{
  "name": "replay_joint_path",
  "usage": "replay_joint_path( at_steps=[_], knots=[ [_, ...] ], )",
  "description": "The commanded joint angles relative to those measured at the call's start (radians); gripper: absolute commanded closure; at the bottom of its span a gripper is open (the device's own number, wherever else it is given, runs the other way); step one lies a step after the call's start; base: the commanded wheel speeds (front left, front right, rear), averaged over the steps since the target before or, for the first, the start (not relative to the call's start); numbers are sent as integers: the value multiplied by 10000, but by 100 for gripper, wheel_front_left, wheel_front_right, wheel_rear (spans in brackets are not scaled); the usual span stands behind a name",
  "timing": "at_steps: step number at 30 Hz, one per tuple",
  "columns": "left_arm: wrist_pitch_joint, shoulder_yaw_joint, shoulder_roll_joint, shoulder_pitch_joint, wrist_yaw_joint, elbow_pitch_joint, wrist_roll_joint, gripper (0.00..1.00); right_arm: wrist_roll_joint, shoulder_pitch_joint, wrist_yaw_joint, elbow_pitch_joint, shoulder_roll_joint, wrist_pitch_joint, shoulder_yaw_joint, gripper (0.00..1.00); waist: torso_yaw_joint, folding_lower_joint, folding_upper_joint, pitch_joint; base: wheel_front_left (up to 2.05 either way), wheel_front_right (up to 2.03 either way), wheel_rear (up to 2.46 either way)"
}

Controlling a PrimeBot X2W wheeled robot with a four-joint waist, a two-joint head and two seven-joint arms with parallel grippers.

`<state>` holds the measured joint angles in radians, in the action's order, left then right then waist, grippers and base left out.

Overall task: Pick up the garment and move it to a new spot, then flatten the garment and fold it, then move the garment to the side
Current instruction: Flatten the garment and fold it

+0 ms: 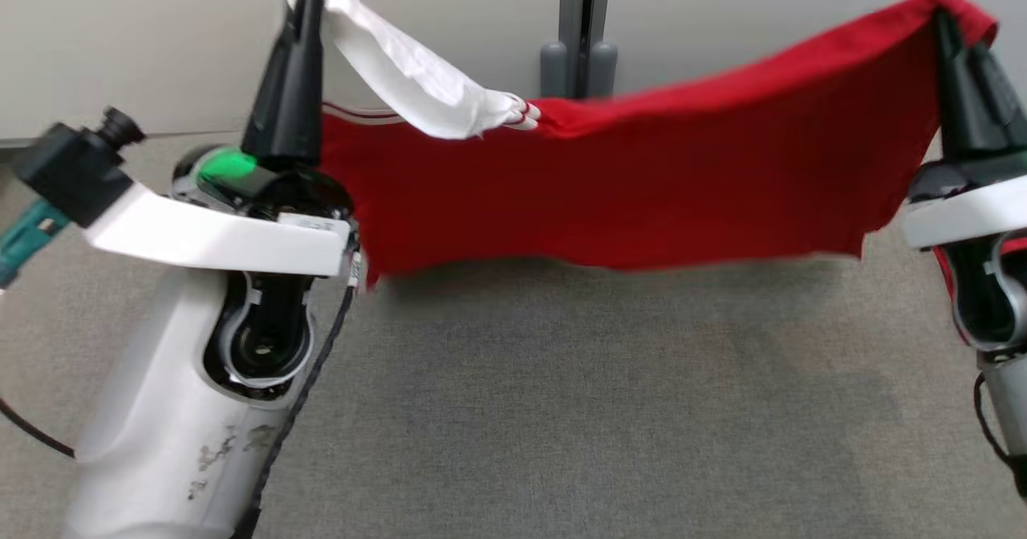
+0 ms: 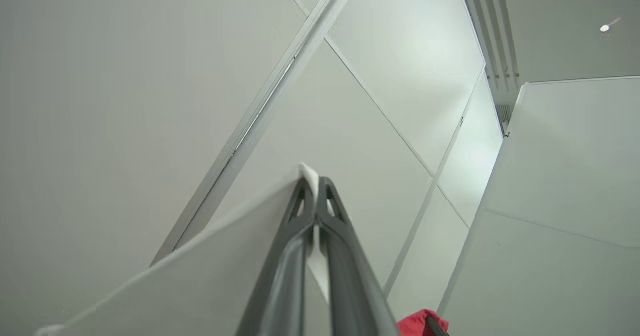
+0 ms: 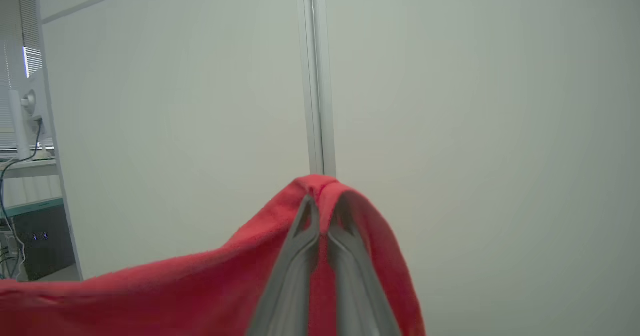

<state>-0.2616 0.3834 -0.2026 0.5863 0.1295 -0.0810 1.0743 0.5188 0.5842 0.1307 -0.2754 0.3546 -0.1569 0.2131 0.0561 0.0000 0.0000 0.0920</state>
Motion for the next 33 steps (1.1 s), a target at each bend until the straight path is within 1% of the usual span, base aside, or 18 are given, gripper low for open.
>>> replay_joint_path(
  at_steps=[1, 4, 7, 8, 9, 10, 12, 13, 14, 16, 17, 21, 22, 23, 26, 27, 29, 33],
  knots=[
    [-43, -218, -19, 145, 17, 397, 192, 100, 57, 132, 1, 295, 114, 53, -106, 100, 89, 0, 0, -207, 0, 0, 0],
    [-4, -545, -99, 134, 13, 1120, 570, 100, 379, 95, 1, 985, 63, 263, -477, 100, 152, 0, 0, -350, 0, 0, 0],
    [163, -795, -212, 175, -225, 1806, 849, 100, 494, -199, 1, 1655, 123, 580, -727, 100, 204, 0, 0, -414, 0, 0, 0],
    [280, -845, -253, 212, -377, 2013, 903, 100, 548, -252, 1, 1904, 116, 699, -800, 100, 221, 0, 0, -393, 0, 0, 0],
    [394, -922, -597, 348, -949, 2243, 358, 100, 620, -344, 1, 2343, 125, 974, -884, 100, 235, 0, 0, -291, 0, 0, 0],
    [448, -884, -669, 467, -1168, 2405, 139, 100, 662, -351, 1, 2533, 95, 1123, -906, 100, 223, 0, 0, -200, 0, 0, 0],
    [600, -859, -632, 636, -1586, 2555, -1, 100, 681, -259, 1, 2751, 69, 1381, -1030, 100, 208, 0, 0, 55, 0, 0, 0],
    [672, -865, -759, 809, -1747, 2583, -177, 100, 595, -127, 1, 2797, 96, 1527, -1082, 100, 208, 0, 0, 236, 0, 0, 0],
    [756, -887, -883, 1027, -1905, 2571, -335, 100, 564, 68, 1, 2850, 85, 1685, -1098, 100, 200, 0, 0, 457, 0, 0, 0],
    [956, -874, -934, 1476, -2069, 2393, -472, 100, 695, 553, 2, 2814, -61, 2009, -1031, 100, 165, 0, 0, 931, 0, 0, 0],
    [1055, -919, -978, 1790, -2178, 2193, -539, 100, 696, 871, 2, 2760, -36, 2166, -982, 100, 160, 0, 0, 1207, 0, 0, 0],
    [1263, -1137, -1250, 3536, -2489, 887, -1014, 100, 1011, 2713, 1, 2162, -163, 2614, -760, 100, 40, 0, 0, 2520, 0, 0, 0],
    [1285, -1145, -1263, 4051, -2470, 471, -1132, 100, 1026, 3271, 1, 1870, -212, 2636, -647, 100, 7, 0, 0, 2850, 0, 0, 0],
    [1285, -1145, -1263, 4051, -2470, 471, -1132, 100, 1026, 3271, 1, 1870, -212, 2636, -647, 100, 7, 0, 0, 2850, 0, 0, 0],
    [1106, -1082, -1391, 5793, -2194, -708, -1636, 100, 734, 4979, 1, 917, -149, 2467, -19, 100, -14, 0, 0, 3645, 0, 0, 0],
    [1013, -1080, -1312, 6332, -2098, -1078, -1706, 100, 731, 5526, 1, 564, -200, 2343, 142, 100, 1, 0, 0, 3840, 0, 0, 0],
    [792, -1086, -1244, 7459, -1941, -1816, -1971, 100, 737, 6663, 1, -208, -246, 2032, 345, 100, 62, 0, 0, 4197, 0, 0, 0],
    [267, -1323, -1035, 9203, -1644, -3125, -2278, 100, 847, 8328, 1, -1637, -436, 1098, 778, 100, 209, 0, 0, 4614, 0, 0, 0]
  ],
)
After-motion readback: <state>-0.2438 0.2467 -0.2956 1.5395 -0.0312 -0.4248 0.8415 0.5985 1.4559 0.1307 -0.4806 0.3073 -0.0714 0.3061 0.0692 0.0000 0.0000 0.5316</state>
